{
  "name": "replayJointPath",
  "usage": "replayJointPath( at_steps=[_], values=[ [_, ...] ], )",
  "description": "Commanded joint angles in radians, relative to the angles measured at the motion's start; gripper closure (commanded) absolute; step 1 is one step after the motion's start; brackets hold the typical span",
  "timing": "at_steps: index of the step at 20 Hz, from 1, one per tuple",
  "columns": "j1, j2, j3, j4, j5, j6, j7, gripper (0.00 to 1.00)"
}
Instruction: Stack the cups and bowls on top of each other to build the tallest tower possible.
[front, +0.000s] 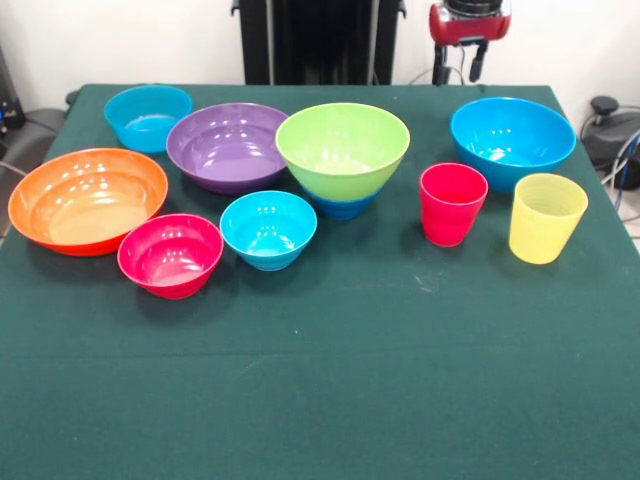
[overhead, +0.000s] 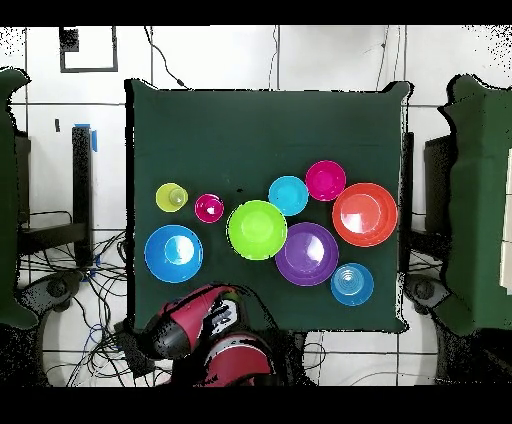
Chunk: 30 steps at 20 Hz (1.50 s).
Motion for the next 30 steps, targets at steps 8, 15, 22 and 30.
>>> replayJointPath(
  at_steps=[8, 15, 22, 30],
  values=[
    [0.032, 0.066, 0.008, 0.035, 0.093, -0.106, 0.178, 0.0],
    [-0.002, 0.036, 0.043, 0.067, 0.13, -0.111, 0.178, 0.0],
    [-0.009, 0.029, 0.048, 0.081, 0.144, -0.123, 0.162, 0.0],
    [0.0, 0.034, 0.07, 0.043, 0.121, -0.07, 0.097, 0.0]
  ],
)
